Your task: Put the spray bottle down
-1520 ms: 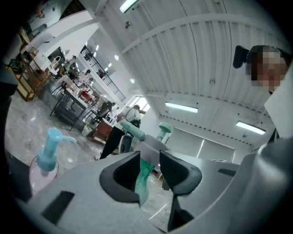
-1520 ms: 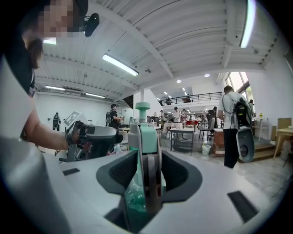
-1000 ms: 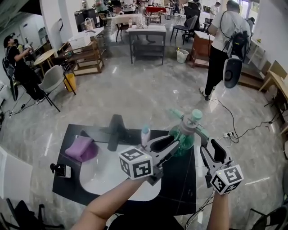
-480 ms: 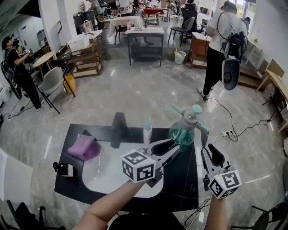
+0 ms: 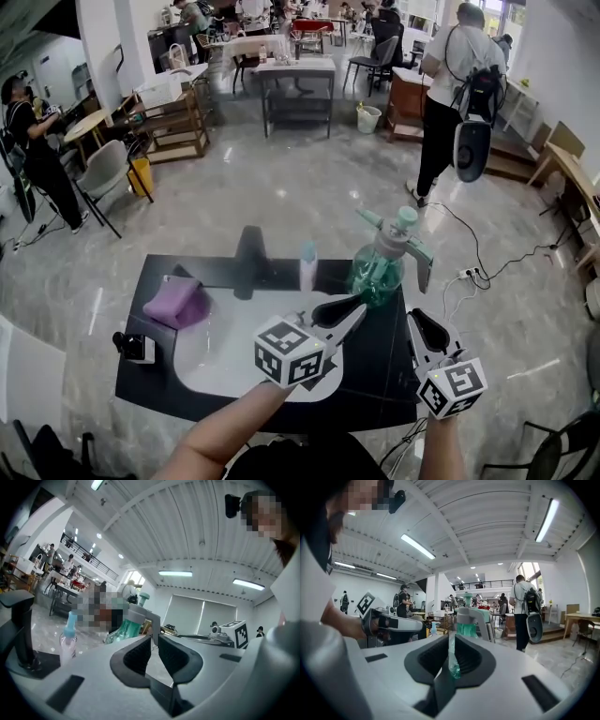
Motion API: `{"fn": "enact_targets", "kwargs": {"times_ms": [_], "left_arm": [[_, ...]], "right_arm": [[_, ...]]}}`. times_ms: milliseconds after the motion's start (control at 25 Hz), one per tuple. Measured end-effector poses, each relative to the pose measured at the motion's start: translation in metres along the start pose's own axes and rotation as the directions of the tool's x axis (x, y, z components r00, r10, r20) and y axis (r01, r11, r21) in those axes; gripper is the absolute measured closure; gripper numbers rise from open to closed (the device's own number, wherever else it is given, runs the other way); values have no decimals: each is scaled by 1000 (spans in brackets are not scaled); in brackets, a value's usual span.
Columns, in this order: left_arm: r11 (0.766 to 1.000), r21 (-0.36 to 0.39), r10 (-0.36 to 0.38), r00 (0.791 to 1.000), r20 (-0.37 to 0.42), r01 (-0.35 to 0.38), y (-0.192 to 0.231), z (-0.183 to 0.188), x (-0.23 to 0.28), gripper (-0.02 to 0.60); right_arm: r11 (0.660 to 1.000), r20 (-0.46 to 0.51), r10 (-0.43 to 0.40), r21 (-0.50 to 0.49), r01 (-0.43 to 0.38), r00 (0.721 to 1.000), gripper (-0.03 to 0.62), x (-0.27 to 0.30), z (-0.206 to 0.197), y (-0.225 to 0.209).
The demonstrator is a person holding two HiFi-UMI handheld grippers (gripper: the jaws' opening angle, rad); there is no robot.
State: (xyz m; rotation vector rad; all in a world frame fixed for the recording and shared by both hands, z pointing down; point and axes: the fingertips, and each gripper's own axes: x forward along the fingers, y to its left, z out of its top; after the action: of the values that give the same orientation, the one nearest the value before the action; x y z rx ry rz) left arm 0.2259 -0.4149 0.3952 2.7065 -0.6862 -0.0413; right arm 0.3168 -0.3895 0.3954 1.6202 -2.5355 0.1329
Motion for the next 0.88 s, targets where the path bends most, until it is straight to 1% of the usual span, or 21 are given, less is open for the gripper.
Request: {"fn": "enact_targets", "kwargs": {"times_ms": [120,480,880], "left_arm": [[1000,9,14,1000,-4,-14,-2,-4,-11,538],[998,-14,60,998,-17,-60,-6,-24,-50,541],[997,-8,74,997,-27,-74,-22,-38,-91,541]], "right_arm": [[1000,-9,4,9,-4,1000,560,-3,-4,12],[998,-11,25,58,-24,1000,569,-10,-16,46],[995,-12,57,88,-56,998,572,-25,-24,89]]}}
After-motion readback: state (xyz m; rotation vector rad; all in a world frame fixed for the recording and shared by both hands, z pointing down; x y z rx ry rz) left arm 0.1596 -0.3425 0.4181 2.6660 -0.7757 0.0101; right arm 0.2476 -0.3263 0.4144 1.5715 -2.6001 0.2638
